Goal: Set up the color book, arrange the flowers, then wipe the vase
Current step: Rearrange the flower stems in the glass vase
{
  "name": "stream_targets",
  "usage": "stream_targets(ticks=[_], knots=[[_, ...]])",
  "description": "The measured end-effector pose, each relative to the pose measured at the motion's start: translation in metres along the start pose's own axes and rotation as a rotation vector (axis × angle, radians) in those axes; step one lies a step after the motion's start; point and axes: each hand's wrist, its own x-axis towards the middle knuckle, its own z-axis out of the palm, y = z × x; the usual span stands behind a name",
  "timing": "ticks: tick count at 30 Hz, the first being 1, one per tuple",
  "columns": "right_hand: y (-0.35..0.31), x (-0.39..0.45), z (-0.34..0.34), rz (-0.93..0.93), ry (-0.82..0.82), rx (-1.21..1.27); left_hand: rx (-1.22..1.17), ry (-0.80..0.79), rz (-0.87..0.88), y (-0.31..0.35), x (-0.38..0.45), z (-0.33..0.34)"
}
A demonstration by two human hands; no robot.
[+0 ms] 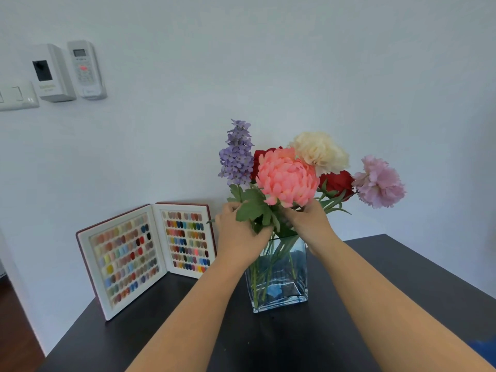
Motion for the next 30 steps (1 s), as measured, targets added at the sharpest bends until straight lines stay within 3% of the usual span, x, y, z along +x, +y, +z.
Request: stream_targets(ticks=[6,15,21,26,28,30], knots=[[-0.001,0.001,0.0,0.106,0.028,-0.066,-0.009,0.103,-0.144,-0.003,0.008,-0.001],[0.002,-0.01,-0.004,-0.007,0.017,-0.413,0.105,0.155,-0.129,0.001,0.002,0.008],[0.012,-0.039,-0.015,-0.107,0.135,-0.334,-0.039,0.201,-0.148,-0.001,-0.019,-0.012],[0.022,-0.044,-0.025,-0.194,0.253,-0.331,0.032,0.212,-0.002,0.005,-0.035,-0.012],[0.029,-0.042,-0.034,-0.129,0.319,-0.277,0.071,0.225,0.118,0.005,-0.041,-0.004],[0.038,-0.039,-0.044,-0.024,0.396,-0.206,0.06,0.248,0.111,0.001,-0.042,0.001]])
